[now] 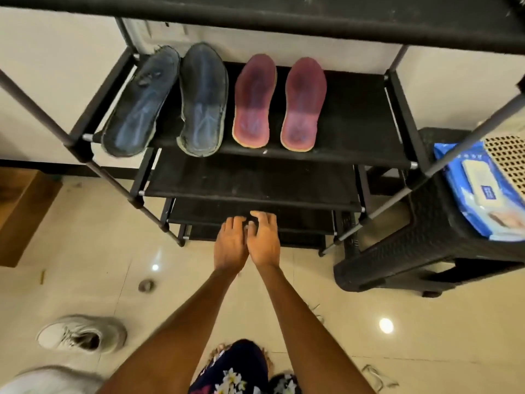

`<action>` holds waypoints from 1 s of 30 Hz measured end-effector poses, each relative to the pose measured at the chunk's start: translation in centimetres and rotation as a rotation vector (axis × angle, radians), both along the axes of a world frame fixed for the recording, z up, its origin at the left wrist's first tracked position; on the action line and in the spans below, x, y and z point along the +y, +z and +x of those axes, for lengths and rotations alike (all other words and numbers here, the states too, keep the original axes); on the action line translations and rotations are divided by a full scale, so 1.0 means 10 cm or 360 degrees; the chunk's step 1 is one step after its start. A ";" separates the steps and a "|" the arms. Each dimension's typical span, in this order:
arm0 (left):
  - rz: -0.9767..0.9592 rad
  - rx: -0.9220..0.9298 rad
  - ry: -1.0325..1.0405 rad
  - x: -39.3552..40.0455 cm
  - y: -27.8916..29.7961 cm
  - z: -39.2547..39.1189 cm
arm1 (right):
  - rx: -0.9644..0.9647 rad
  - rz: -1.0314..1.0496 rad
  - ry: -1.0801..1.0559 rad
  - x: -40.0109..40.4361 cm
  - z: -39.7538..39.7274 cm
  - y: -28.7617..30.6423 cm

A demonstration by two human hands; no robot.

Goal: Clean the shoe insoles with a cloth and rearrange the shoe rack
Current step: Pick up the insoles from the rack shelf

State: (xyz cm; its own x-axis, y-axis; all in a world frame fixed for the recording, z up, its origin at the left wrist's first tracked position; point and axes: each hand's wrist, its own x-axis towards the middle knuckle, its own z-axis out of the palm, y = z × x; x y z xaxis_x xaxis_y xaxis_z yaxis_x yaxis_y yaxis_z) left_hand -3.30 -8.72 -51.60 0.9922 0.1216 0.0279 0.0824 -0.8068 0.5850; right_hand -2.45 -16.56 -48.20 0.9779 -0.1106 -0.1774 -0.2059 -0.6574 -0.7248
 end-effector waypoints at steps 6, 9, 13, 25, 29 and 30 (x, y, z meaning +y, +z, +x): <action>-0.0097 -0.0078 0.0059 0.16 0.61 -0.27 | -0.0124 -0.0057 -0.0047 -0.05 -0.31 0.59; -0.0190 -0.0052 0.0059 0.32 1.04 -0.48 | -0.0196 -0.0070 0.0002 0.08 -0.55 1.03; -0.0263 -0.0164 0.0088 0.63 1.58 -0.60 | -0.0391 -0.0062 0.0168 0.33 -0.66 1.60; -0.0655 -0.0457 0.0785 1.29 2.44 -0.04 | -0.0205 0.0225 -0.0320 0.88 -0.02 2.24; -0.1012 -0.0199 0.1047 1.35 2.38 0.24 | -0.0140 0.0151 -0.0382 0.93 0.20 2.18; -0.1140 -0.0164 0.1057 1.36 2.35 0.31 | -0.0129 0.0111 -0.0377 0.95 0.25 2.16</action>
